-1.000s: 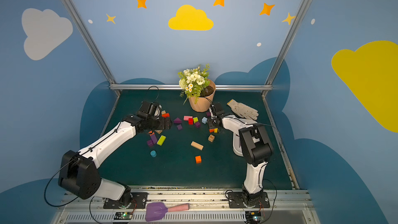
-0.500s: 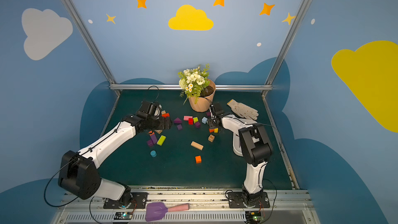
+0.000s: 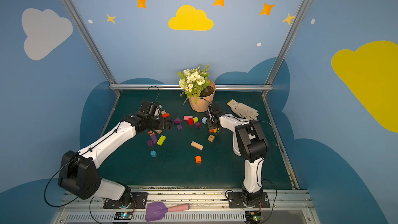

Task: Pick purple bricks into the storage bin
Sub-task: Pick up the building block from the center of the board.

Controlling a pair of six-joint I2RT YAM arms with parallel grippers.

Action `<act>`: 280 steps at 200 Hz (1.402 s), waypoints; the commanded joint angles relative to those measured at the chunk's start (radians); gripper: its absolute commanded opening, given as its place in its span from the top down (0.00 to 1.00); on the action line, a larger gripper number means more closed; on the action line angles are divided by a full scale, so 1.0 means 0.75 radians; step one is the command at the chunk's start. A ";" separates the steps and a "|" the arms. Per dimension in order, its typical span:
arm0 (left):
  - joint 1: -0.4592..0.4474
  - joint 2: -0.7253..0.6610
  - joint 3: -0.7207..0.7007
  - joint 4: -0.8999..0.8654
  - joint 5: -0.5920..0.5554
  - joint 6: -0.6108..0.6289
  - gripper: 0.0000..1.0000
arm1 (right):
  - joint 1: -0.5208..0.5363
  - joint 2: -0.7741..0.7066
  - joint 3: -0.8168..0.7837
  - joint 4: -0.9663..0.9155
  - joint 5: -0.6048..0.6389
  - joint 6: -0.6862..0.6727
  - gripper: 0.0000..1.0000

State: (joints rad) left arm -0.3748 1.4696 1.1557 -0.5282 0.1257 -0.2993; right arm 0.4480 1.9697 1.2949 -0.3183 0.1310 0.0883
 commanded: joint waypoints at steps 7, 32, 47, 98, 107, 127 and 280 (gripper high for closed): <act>0.004 -0.026 -0.003 -0.008 -0.009 0.017 0.00 | 0.014 0.020 0.052 -0.032 0.004 -0.007 0.64; 0.005 -0.024 -0.001 -0.007 -0.002 0.015 0.00 | 0.019 0.003 0.050 -0.037 0.013 -0.010 0.68; 0.004 -0.025 -0.003 -0.006 0.004 0.012 0.00 | 0.023 -0.019 0.043 -0.041 0.021 -0.010 0.69; -0.003 -0.029 -0.009 0.020 0.081 0.013 0.00 | 0.030 -0.121 -0.008 -0.055 0.042 -0.003 0.70; -0.010 -0.028 -0.010 0.026 0.091 0.013 0.00 | 0.029 -0.142 -0.023 -0.053 0.046 0.000 0.70; -0.034 -0.024 -0.012 0.031 0.102 0.020 0.00 | 0.029 -0.189 -0.058 -0.051 0.052 0.002 0.70; -0.325 -0.024 -0.047 0.069 0.106 0.114 0.00 | -0.042 -0.556 -0.216 -0.223 0.092 0.121 0.70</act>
State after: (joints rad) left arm -0.5858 1.4696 1.1439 -0.4938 0.1978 -0.2440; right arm 0.4404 1.6039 1.1542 -0.4305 0.1791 0.1429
